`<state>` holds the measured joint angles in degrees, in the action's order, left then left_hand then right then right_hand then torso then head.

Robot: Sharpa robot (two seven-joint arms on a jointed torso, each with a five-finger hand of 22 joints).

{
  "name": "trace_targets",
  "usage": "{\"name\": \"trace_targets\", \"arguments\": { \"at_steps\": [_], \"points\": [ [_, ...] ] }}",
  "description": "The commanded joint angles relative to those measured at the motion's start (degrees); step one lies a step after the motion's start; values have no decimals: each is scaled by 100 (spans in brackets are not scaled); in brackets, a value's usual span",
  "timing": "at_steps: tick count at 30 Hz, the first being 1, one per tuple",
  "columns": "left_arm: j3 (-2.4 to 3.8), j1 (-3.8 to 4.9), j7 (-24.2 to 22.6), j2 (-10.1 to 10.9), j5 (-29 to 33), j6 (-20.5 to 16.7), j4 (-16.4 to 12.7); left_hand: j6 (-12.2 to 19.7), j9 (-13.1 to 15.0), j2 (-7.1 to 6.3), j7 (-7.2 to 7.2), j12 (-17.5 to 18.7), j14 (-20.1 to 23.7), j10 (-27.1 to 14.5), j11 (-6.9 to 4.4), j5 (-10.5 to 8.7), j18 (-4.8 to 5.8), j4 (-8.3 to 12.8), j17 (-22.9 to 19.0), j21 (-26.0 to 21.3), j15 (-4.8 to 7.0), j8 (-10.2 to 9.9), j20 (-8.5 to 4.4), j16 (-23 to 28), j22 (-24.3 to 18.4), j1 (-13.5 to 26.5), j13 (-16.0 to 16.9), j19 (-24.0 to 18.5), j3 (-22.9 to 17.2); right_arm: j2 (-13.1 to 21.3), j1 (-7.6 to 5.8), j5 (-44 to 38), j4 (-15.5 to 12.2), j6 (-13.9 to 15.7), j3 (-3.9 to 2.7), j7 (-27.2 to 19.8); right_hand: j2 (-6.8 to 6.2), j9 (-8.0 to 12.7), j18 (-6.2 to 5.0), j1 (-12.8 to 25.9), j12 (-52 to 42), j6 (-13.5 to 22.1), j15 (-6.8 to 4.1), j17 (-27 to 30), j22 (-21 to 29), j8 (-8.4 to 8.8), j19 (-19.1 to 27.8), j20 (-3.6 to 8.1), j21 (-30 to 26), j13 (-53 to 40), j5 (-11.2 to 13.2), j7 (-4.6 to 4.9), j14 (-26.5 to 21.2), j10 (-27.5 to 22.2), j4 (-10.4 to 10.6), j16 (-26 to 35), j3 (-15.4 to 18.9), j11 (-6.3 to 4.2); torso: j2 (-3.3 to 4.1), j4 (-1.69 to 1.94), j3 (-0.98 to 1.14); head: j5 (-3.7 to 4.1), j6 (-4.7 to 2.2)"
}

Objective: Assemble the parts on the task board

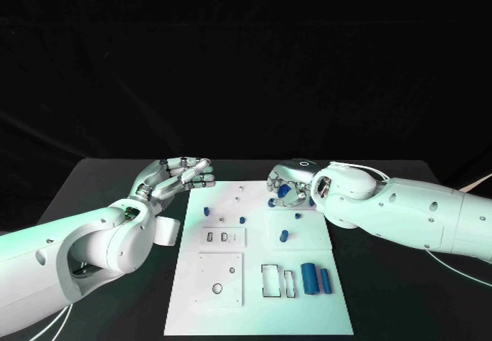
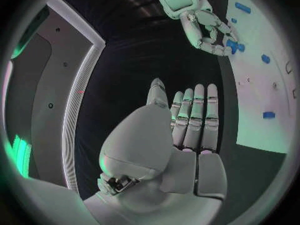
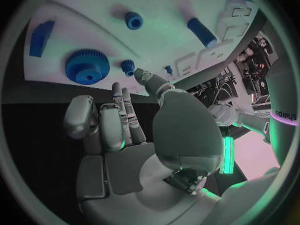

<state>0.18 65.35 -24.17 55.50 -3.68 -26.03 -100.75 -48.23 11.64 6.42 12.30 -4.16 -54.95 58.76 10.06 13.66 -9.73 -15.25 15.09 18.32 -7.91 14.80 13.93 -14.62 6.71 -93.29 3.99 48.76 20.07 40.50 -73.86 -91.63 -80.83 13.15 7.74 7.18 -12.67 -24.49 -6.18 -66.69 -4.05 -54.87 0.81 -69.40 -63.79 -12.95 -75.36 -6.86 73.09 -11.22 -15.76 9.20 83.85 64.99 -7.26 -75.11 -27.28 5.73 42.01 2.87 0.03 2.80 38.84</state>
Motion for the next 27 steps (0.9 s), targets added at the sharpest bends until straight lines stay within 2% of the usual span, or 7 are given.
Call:
{"name": "trace_targets", "arguments": {
  "at_steps": [1, 10, 14, 22, 27],
  "points": [
    [9, 21, -14, 4, 32, 115, -40, 37, 6, 16, 5, 35, 37, -33, 6, -27, -52, 9, 8, -33, -6, -32, 3, 37, -7, 38, -5, 18, 36, -25, 11, -282, 20, -277, 1, 170, 23, -16, 103, -82, 20, -6, 3, -45, -105, 22, -68, 0, 79, -13, -43, -30, 248, -24, 39, -60, -18, -21, 30, 26, -11, 8, 7],
    [14, 37, -12, 19, 52, 107, -64, 49, 13, 27, 10, 41, 56, -43, 12, -31, -50, 9, 17, -44, -13, -40, 7, 56, -15, 40, -4, 13, 52, -88, 45, -303, 73, -349, 6, 189, 81, -52, 147, -115, 8, -96, 4, -130, -388, 6, -180, 0, 280, -31, -40, -32, 267, 31, 66, -175, -121, -24, 73, 29, 0, 3, -1],
    [16, 43, -2, 23, 53, 108, -64, 49, 13, 27, 10, 41, 56, -43, 12, -31, -50, 9, 17, -44, -13, -40, 7, 56, -15, 40, -4, 13, 52, -112, 63, -295, 99, -367, 8, 187, 110, -74, 165, -110, 12, -147, 3, -134, -523, 12, -216, -1, 377, -36, 93, -43, 266, 70, 110, -226, -234, -34, 93, 31, 6, 2, 2],
    [17, 50, 22, 28, 54, 103, -57, 67, 18, 39, 18, 47, 65, -57, 22, -37, -50, 7, 27, -53, -18, -50, 10, 68, -22, 46, -4, 11, 68, -128, 75, -267, 106, -321, 10, 159, 200, -150, 215, -122, -6, -320, -36, -176, -831, -45, -346, 28, 582, -47, 194, -116, 279, 246, 210, -331, -526, -86, 121, 31, 10, -8, 0],
    [18, 52, 33, 29, 54, 96, -52, 78, 20, 43, 22, 50, 67, -66, 27, -42, -49, 5, 32, -56, -21, -56, 12, 73, -25, 50, -5, 12, 76, -130, 78, -248, 103, -193, 10, 182, 285, -208, 228, -155, 6, -383, -55, -167, -923, -78, -375, 49, 641, -43, 350, -142, 278, 326, 266, -362, -728, -111, 132, 32, 11, -13, -1]
  ]
}}
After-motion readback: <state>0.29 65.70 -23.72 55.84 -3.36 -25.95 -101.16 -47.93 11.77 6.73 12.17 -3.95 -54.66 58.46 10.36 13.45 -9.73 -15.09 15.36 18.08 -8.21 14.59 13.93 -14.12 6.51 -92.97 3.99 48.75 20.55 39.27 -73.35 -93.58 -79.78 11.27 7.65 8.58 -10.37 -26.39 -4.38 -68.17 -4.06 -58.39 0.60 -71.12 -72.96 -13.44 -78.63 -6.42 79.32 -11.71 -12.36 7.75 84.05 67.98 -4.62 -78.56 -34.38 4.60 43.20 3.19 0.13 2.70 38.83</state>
